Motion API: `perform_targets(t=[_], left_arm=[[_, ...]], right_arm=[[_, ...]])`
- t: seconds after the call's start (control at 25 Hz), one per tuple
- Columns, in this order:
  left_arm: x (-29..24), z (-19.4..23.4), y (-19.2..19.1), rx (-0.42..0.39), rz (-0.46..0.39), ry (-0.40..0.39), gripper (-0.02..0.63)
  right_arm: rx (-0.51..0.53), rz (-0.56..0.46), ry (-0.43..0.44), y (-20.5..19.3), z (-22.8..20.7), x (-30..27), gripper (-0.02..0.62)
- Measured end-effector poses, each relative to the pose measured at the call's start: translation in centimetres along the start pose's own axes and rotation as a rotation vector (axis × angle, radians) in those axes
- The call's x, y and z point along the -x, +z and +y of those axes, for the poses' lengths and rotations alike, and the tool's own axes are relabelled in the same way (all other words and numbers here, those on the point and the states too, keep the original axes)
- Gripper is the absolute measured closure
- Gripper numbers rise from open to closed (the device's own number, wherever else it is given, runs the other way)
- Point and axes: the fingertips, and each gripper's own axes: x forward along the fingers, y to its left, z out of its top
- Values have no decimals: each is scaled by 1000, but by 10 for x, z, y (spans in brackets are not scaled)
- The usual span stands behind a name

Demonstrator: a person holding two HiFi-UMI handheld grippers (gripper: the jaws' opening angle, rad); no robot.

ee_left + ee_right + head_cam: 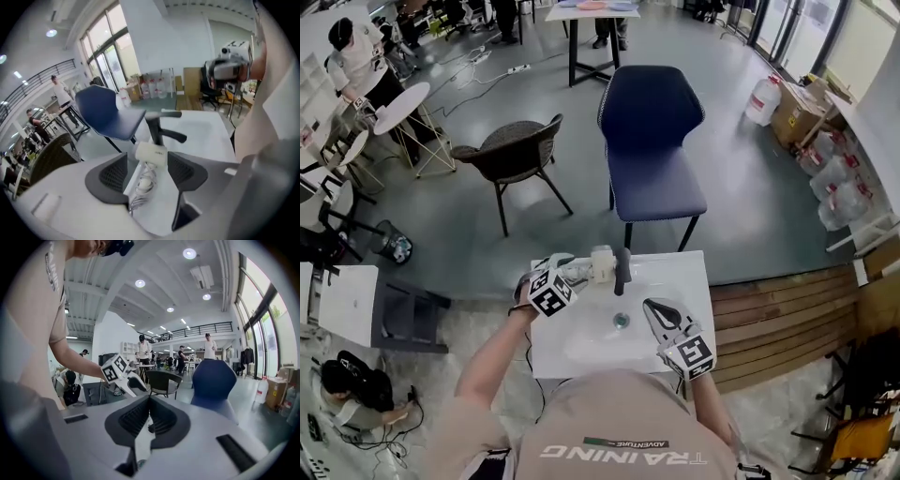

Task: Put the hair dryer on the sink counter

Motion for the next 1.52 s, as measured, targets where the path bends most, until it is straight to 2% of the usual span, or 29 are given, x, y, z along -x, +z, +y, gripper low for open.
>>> perform_targets(t=[0.16,0.28,0.4,0.48,0.6,0.72,0.84,0.92,1.2,1.52], left_arm=[[68,5,40,93,-231,133,345],[117,6,65,140,-387,253,495],[155,0,83,149,-499,386,598],[170,-7,95,168,-548,410,598],[174,-12,110,261,-615,384,598],[174,-15,120,305,-640,361,599],[188,-23,127,226,-630,392,600],[191,-21,121,203,-611,425,598],[207,5,115,285,-629,454,599],[202,9,103,288,-594,434,598]], right_arm=[[46,-15,22,18,6,-6,589],[44,-46,33,34,10,-8,590],[50,-79,35,46,11,-10,589],[21,-99,42,55,11,-11,590],[-20,-135,36,74,8,-15,589],[-2,-146,27,89,7,-22,591],[5,-166,30,104,11,-26,589],[15,-185,26,115,11,-31,591],[52,-225,9,139,9,-32,590],[21,-218,-2,132,6,-26,591]])
